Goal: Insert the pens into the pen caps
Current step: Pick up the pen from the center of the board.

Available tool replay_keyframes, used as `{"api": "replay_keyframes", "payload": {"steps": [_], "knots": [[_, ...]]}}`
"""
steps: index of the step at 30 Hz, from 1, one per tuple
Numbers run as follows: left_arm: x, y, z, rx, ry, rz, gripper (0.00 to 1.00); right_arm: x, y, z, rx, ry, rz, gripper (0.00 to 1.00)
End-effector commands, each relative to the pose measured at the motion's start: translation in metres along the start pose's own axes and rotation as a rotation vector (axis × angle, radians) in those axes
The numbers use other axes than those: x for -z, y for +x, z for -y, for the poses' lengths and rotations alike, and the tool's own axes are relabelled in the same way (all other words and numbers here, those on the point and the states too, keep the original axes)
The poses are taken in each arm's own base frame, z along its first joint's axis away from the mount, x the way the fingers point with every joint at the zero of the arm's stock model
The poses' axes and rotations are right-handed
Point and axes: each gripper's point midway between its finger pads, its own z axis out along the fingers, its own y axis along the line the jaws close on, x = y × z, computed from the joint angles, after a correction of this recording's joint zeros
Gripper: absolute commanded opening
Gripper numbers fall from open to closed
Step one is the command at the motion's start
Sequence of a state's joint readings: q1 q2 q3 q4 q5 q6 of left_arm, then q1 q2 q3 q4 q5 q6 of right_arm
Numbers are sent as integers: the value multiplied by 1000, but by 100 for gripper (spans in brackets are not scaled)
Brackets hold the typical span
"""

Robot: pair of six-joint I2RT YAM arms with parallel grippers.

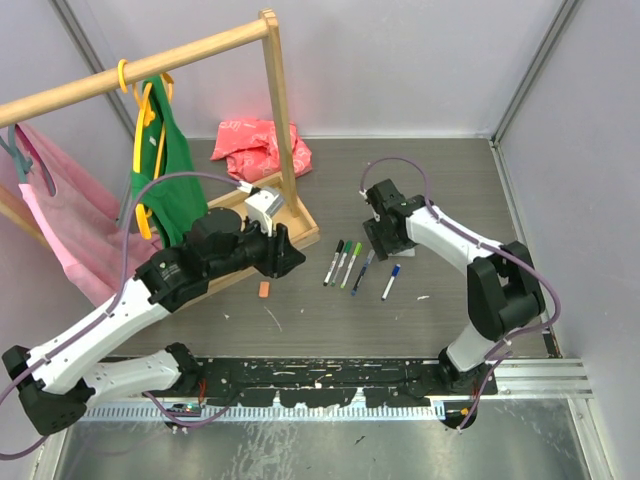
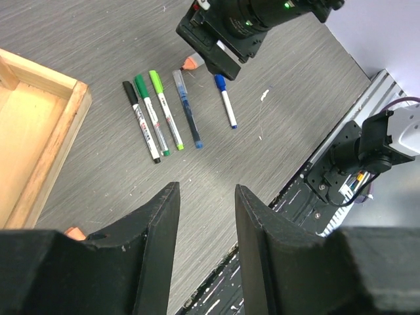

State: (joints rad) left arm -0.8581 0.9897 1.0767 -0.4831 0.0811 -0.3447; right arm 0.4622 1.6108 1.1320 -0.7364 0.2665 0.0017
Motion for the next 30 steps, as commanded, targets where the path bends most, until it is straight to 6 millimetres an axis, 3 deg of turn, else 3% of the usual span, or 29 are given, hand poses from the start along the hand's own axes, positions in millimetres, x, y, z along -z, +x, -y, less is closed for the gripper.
{"api": "replay_keyframes", "payload": {"steps": [1,10,30], "knots": [[13,-20,13,-11,53,68,40,2,-26,6,58,-13,38,70],[22,-16,16,-27,67,47,40,-25,-33,-2,120,-93,-8,71],[22,-13,17,-14,69,36,40,-56,-24,11,96,-103,-87,71]]}}
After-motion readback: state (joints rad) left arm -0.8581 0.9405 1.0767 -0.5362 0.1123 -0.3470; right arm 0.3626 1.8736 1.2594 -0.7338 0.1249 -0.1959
